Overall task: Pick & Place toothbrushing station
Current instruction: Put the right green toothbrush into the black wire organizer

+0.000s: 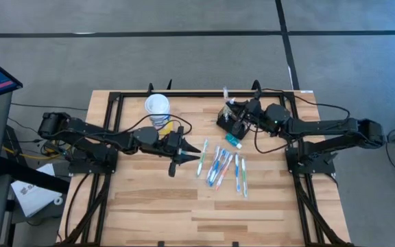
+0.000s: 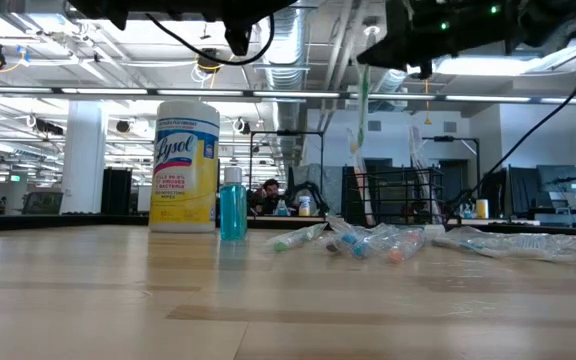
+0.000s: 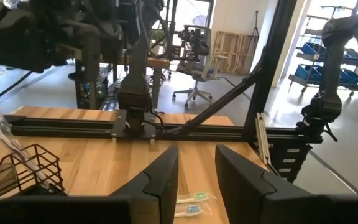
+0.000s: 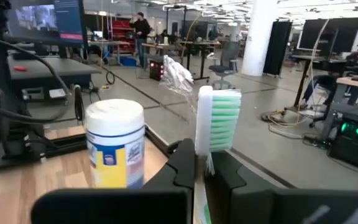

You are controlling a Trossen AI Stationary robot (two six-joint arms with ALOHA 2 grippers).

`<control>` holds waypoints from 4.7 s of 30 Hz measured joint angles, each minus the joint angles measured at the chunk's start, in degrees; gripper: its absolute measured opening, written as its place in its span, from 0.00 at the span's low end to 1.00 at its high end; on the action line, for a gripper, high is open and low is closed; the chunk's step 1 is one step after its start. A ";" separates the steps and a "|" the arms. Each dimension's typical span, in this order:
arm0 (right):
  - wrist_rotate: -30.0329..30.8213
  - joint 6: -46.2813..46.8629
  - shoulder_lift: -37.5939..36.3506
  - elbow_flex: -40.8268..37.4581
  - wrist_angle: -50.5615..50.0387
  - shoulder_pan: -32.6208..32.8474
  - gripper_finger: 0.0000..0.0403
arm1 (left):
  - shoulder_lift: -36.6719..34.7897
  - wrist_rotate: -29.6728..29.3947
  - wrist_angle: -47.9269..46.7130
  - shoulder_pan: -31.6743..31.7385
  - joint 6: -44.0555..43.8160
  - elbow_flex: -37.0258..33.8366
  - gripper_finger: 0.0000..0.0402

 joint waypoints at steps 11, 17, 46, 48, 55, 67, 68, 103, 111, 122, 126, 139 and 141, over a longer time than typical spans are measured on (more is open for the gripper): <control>-1.47 3.12 0.00 -4.28 4.15 -5.56 0.01 | 0.00 -0.01 -0.10 -0.12 0.00 0.00 0.25; -2.65 3.58 0.59 -4.26 3.81 -7.34 0.01 | 0.00 -0.01 -0.08 -0.12 0.13 0.00 0.25; -2.67 7.25 4.32 -4.20 4.88 -10.36 0.01 | 0.02 -0.01 -0.06 -0.08 0.02 0.00 0.25; -2.69 7.25 4.84 -4.22 4.67 -10.36 0.01 | 0.02 -0.04 -0.06 -0.29 0.02 0.00 0.25; -2.73 9.12 6.25 -4.22 5.27 -11.22 0.01 | 0.02 -0.01 -0.04 -0.38 0.04 0.00 0.25; -5.66 12.84 6.27 -4.22 1.98 -12.98 0.01 | 0.02 -0.01 -0.04 -0.38 0.03 0.00 0.25; -5.66 12.84 6.27 -4.22 1.47 -12.96 0.01 | 0.02 -0.01 -0.04 -0.38 0.02 0.00 0.25; -10.14 12.14 7.21 8.56 -22.00 -15.29 0.01 | 0.02 -0.01 -0.08 -0.38 0.15 -0.01 0.25; -13.12 12.80 12.50 8.58 -18.27 -17.91 0.01 | 0.02 -0.01 -0.15 -0.38 0.15 -0.02 0.25; -13.83 13.23 16.50 8.55 -15.85 -18.76 0.02 | 0.02 -0.03 -0.30 -0.38 0.15 -0.02 0.25; -14.45 13.26 16.48 8.55 -15.87 -18.82 0.02 | 0.02 -0.01 -0.32 -0.38 0.15 -0.02 0.25; -14.58 13.23 16.48 8.55 -16.12 -18.80 0.11 | 0.02 -0.01 -0.34 -0.38 0.15 -0.02 0.25; -14.59 13.23 16.48 8.55 -16.16 -18.80 0.11 | 0.02 -0.01 -0.34 -0.38 0.15 -0.02 0.25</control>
